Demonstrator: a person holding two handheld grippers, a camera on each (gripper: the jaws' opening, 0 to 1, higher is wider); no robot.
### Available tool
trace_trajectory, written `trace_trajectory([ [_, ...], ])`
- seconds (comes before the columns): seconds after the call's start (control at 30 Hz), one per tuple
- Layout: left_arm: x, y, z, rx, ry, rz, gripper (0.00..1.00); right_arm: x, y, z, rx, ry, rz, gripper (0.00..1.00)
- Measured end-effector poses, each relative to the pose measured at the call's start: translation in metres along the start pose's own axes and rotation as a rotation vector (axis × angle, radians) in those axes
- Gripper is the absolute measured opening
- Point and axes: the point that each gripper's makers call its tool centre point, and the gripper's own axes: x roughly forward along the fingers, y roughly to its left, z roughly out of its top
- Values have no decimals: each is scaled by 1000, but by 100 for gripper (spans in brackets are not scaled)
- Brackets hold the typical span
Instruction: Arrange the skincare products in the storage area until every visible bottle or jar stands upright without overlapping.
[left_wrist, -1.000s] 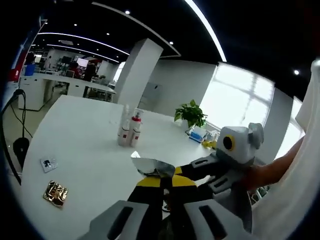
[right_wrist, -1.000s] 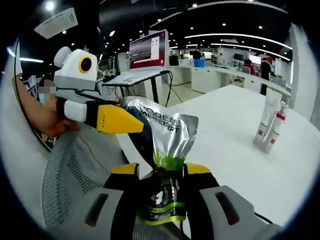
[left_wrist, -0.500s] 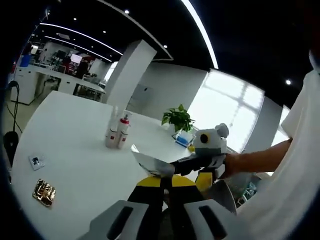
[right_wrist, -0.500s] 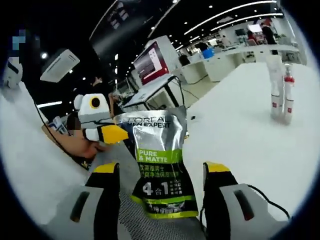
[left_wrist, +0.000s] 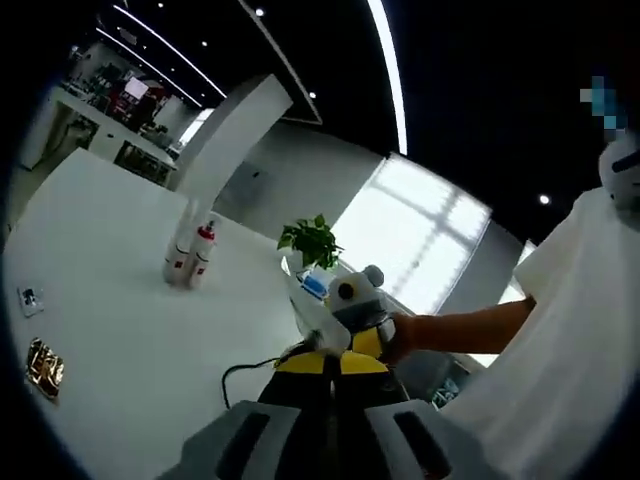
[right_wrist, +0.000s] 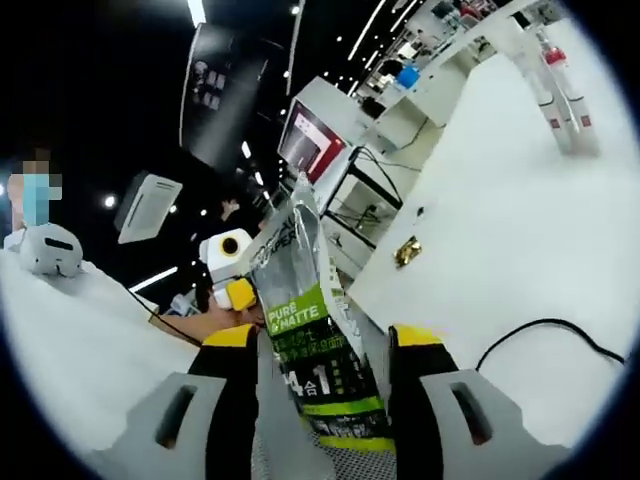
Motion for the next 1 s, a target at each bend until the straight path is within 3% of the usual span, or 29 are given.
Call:
trace_trajectory([
  [0.23, 1, -1, -2, -38, 13, -9, 0, -10, 16, -3, 13, 39, 66, 15],
  [0.3, 1, 0, -2, -47, 9, -3, 0, -12, 22, 0, 21, 31, 98, 6],
  [0.4, 1, 3, 1, -67, -10, 15, 0, -11, 28, 5, 3, 3, 121, 1],
  [0.47, 0, 9, 12, -71, -73, 38, 2, -10, 31, 11, 26, -36, 136, 0],
  [0.57, -4, 8, 18, -92, -110, 25, 4, -5, 39, 20, 45, -103, 169, 0],
  [0.7, -1, 5, 17, -105, -105, 11, 17, -3, 43, 38, 68, -220, 190, 0],
  [1.0, 0, 3, 13, -124, -76, -9, 15, 17, 44, 31, 67, -211, 170, 0],
])
